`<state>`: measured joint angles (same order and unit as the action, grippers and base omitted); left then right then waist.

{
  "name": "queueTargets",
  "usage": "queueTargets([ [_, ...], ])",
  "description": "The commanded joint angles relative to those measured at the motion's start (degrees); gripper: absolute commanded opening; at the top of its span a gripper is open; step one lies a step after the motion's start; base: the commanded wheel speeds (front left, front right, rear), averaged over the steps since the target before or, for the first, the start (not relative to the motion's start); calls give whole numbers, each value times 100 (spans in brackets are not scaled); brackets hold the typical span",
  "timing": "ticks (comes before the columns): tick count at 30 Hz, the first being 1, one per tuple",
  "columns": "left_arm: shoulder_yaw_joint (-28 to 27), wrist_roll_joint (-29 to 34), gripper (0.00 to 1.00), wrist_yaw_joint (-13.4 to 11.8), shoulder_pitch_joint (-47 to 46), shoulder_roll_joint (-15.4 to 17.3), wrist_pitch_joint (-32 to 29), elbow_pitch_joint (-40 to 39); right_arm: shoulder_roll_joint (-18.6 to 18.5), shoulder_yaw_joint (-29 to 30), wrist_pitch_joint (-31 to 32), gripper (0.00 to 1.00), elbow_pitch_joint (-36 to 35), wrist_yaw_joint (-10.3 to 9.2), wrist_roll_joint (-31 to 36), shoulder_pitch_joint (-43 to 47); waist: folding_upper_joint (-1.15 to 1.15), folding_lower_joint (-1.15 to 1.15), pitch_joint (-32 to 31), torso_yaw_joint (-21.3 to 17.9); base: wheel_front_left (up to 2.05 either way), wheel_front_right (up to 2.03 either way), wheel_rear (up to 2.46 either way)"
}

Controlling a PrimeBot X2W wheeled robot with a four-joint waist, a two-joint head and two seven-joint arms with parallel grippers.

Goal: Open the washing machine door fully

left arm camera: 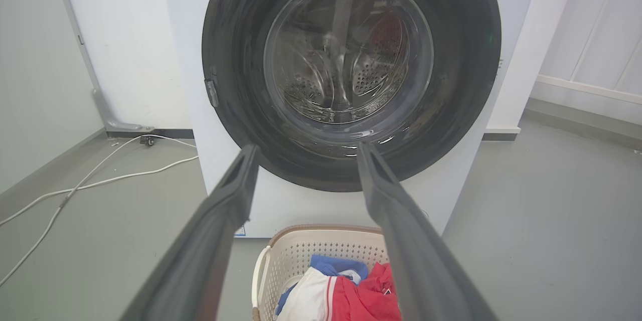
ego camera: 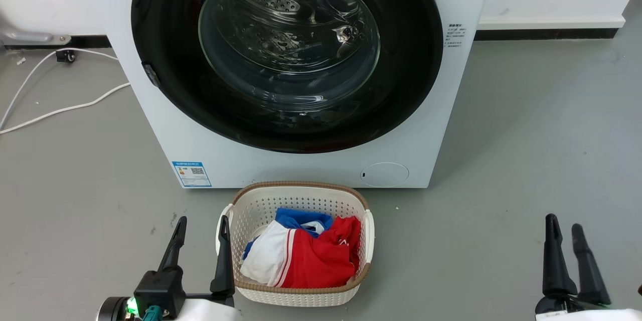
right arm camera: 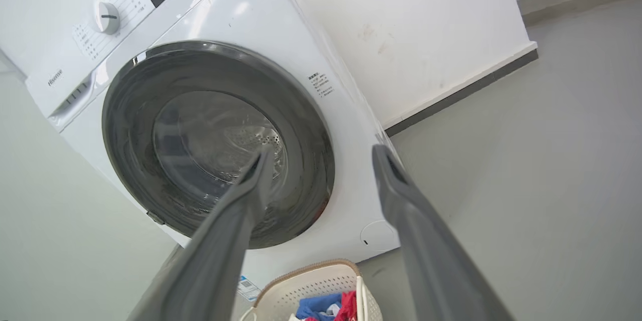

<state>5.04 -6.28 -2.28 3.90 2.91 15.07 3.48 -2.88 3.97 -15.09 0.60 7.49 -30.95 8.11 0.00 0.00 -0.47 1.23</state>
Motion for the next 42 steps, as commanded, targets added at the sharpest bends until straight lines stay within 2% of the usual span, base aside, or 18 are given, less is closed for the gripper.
queueTargets([
  [1, -8, -18, 100, -17, 46, -3, 16, 9, 2, -50, -12, 100, 59, 1, -438, -77, 0, 0, -5, 1, 0, 0, 0],
  [5, -1, -19, 100, -19, 59, -3, 16, 23, 1, -318, -12, 100, 183, 1, -1696, -84, 0, 0, -15, 4, 0, 0, 0],
  [16, 1, -21, 100, -17, 65, -3, 16, 46, -1, -824, -11, 100, 183, 1, -4481, 2, 0, 0, -42, 10, 0, 0, 0],
  [18, -5, -13, 100, -16, 71, -3, 16, 50, -8, -910, 75, 100, 151, 1, -4954, 24, 0, 0, -46, 8, 0, 0, 0],
  [19, -8, -11, 100, -18, 75, -4, 16, 53, -17, -914, 326, 100, 86, 1, -5501, 45, 0, 0, -49, 6, 0, 0, 0],
  [21, -12, -13, 100, -21, 76, -2, 16, 54, -24, -814, 616, 100, 4, 1, -6008, 109, 0, 0, -51, 6, 0, 0, 0],
  [24, -10, -10, 100, -27, 82, -3, 16, 52, -65, -625, 991, 100, -61, 1, -6438, 187, 0, 0, -51, 8, 0, 0, 0],
  [29, -18, 4, 100, -29, 89, -3, 16, 47, -66, -465, 1389, 100, -122, 1, -6527, 255, 0, 0, -39, 8, 0, 0, 0],
  [30, -20, 12, 100, -32, 89, -3, 16, 48, -61, -465, 1447, 42, -131, 1, -6493, 256, 0, 0, -38, 8, 0, 0, 0],
  [31, -20, 16, 100, -31, 89, -3, 16, 48, -53, -447, 1472, 3, -144, 1, -6476, 263, 0, 0, -37, 9, 0, 0, 0],
  [32, -21, 17, 100, -34, 89, -3, 16, 48, -46, -426, 1488, 0, -150, 1, -6478, 269, 0, 0, -36, 11, 0, 0, 0],
  [42, -18, 10, 100, -69, 97, -3, 16, 14, 1, -323, 1703, 0, -249, 1, -6643, 256, 0, 0, -14, 22, 0, 0, 0],
])
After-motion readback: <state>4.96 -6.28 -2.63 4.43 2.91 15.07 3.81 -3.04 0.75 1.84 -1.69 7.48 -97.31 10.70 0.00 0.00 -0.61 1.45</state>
